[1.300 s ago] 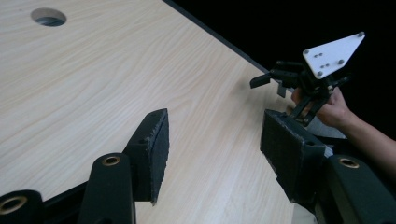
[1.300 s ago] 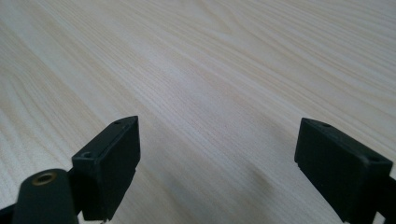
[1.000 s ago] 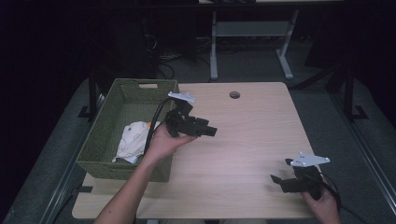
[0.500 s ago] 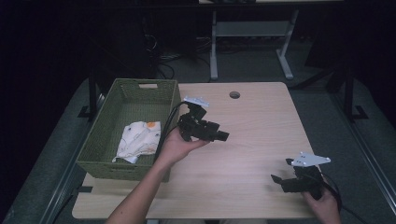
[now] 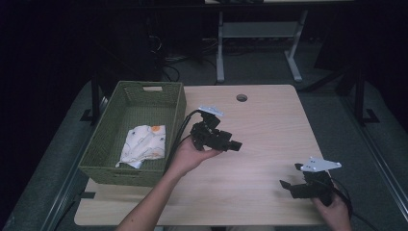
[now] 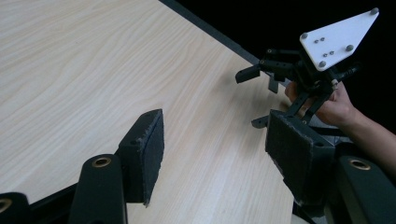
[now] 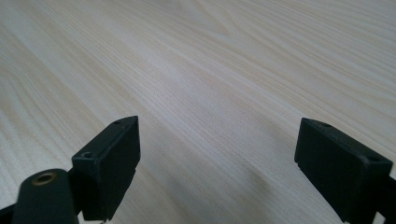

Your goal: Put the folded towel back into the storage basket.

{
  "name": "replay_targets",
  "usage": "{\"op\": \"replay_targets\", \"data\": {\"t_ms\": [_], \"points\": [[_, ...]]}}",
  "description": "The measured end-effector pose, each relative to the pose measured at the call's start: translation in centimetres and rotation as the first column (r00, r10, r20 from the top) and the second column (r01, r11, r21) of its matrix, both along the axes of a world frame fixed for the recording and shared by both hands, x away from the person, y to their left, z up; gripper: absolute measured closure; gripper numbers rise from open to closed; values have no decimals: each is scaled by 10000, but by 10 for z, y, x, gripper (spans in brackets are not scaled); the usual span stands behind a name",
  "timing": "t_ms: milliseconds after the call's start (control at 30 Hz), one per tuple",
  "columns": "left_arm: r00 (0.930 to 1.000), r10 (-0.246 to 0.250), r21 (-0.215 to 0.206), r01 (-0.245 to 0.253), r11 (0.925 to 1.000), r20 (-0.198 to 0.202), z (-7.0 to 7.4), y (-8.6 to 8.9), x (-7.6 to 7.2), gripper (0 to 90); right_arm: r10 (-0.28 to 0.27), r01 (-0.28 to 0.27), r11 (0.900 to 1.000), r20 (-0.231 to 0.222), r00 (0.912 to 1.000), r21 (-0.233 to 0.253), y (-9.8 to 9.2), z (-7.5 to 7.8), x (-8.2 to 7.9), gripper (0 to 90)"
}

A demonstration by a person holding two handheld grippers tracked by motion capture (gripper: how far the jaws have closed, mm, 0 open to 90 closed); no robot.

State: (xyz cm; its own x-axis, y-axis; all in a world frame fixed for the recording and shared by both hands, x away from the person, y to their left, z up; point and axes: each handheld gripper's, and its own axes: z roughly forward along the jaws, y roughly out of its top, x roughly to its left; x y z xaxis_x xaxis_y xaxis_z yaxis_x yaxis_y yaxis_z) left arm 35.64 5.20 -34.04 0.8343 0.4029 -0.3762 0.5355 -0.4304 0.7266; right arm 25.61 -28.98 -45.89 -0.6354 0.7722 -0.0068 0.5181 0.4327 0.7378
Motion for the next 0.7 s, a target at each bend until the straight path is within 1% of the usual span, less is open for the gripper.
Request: {"op": "replay_targets", "data": {"t_ms": [67, 100, 167, 267, 367, 500, 700], "points": [[10000, 14, 4, -14, 10000, 17, -1, -2, -1, 377, -21, 21, 10000, -10, 10000, 22, 0, 0, 0, 139], [10000, 13, 69, -13, 10000, 53, -2, -2, -2, 376, -9, 9, 10000, -4, 10000, 13, 0, 0, 0, 139], [10000, 24, -98, -24, 9999, 44, -4, -4, -4, 375, 5, -5, 10000, -1, 10000, -12, 0, 0, 0, 139], [10000, 62, -172, -61, 9998, 33, -5, -5, -6, 375, -1, 1, 10000, -4, 10000, 0, 0, 0, 0, 139], [9999, 66, -196, -64, 9998, 126, -8, -5, -9, 375, -2, 2, 10000, 5, 10000, -4, 0, 0, 0, 139], [9999, 78, -285, -75, 9996, 117, -10, -6, -14, 375, 13, -13, 10000, 11, 10000, -31, 1, 0, 0, 139], [9999, 100, -282, -98, 9996, 96, -14, -6, -18, 373, 5, -5, 10000, 33, 10000, -26, 1, 1, -1, 138]]}}
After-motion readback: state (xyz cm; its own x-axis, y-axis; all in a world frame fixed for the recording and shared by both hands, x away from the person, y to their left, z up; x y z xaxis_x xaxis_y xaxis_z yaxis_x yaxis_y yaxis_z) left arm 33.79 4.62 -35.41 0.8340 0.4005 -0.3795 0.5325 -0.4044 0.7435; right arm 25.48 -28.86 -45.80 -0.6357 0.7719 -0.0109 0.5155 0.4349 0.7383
